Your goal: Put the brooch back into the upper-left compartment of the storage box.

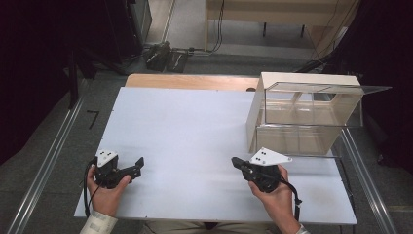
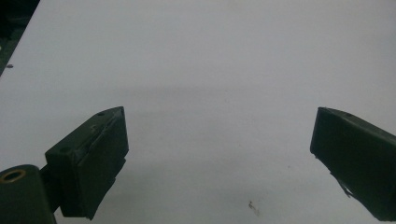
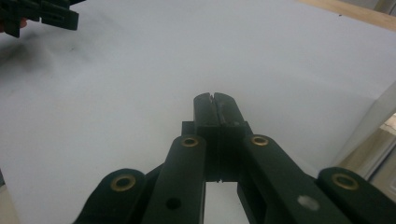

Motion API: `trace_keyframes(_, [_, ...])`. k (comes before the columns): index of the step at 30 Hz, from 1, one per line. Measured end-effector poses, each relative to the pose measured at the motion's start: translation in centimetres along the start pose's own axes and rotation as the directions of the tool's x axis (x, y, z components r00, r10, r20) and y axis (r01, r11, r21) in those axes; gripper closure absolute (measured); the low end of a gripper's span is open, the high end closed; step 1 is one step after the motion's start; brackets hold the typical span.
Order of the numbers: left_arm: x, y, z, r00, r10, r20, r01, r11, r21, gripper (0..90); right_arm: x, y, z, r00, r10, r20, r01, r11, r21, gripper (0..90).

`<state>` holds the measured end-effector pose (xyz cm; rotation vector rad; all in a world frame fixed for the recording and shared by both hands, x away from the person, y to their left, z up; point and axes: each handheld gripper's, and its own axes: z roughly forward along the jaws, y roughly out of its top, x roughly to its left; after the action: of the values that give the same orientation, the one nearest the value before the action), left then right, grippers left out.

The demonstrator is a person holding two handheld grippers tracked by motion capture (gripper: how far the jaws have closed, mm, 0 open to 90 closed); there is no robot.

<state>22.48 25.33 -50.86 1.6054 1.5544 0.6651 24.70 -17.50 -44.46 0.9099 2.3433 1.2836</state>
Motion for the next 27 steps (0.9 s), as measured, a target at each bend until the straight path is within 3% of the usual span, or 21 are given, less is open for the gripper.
trace_keyframes(14, [0.0, 0.0, 0.0, 1.0000, 0.006, 0.000, -0.006, 1.0000, 0.002, 4.9, -0.9, 1.6, -2.4, 0.9995, 0.006, 0.030, -0.004, 0.997, -0.071, 87.9])
trace_keyframes(27, [0.0, 0.0, 0.0, 1.0000, 0.006, 0.001, -0.006, 1.0000, 0.002, 4.9, -1.4, 2.7, -3.6, 0.9990, 0.002, 0.044, 0.003, 0.994, -0.112, 87.9])
